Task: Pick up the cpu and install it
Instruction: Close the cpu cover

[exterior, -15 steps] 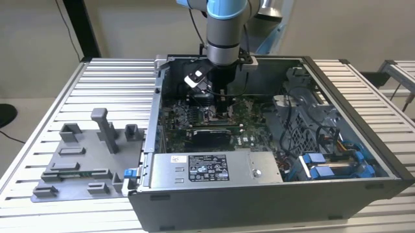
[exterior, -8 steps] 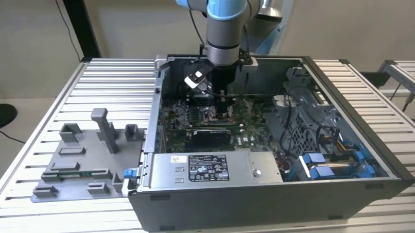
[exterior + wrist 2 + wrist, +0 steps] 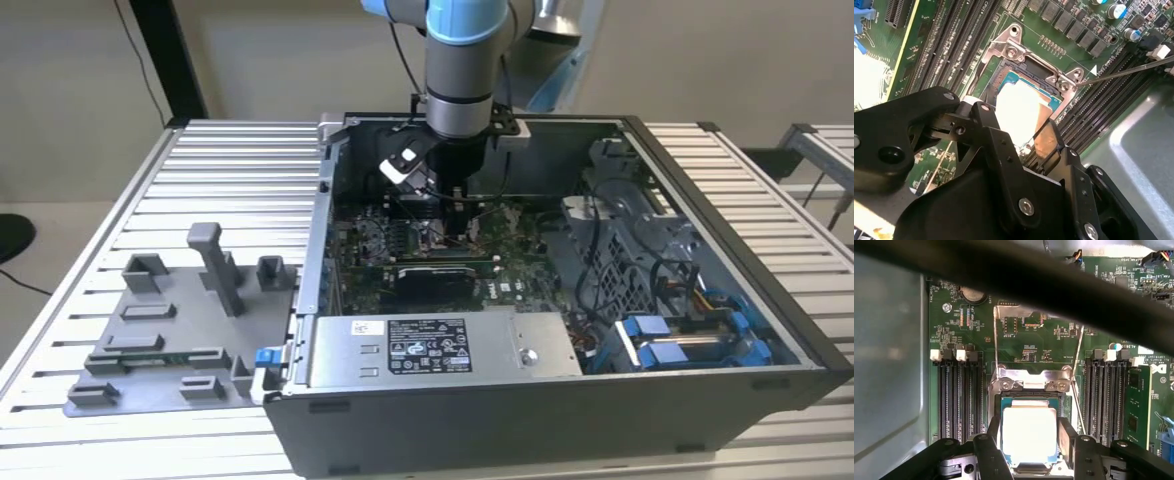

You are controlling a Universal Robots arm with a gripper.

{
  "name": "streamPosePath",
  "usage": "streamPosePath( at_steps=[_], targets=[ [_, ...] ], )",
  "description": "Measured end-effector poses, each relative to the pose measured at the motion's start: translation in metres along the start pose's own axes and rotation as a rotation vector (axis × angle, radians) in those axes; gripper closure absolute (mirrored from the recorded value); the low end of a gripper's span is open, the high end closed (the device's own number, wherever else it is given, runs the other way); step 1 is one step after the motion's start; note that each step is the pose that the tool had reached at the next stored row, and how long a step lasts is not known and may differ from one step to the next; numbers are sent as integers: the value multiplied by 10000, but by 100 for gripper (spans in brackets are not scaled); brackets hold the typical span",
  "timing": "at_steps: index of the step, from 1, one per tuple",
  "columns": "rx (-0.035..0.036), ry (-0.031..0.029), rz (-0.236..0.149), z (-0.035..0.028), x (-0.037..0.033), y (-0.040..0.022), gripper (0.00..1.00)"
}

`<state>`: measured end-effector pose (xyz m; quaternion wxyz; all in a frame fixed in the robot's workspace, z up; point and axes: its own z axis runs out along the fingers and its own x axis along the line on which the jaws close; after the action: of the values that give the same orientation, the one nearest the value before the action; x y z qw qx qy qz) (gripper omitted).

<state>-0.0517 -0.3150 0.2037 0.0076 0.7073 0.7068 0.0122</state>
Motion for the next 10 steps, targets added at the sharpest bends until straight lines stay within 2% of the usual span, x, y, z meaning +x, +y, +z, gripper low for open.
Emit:
streamPosePath(
  at_steps=[10],
  targets=[
    [-1,2,0,18,-1,-1,100]
  ],
)
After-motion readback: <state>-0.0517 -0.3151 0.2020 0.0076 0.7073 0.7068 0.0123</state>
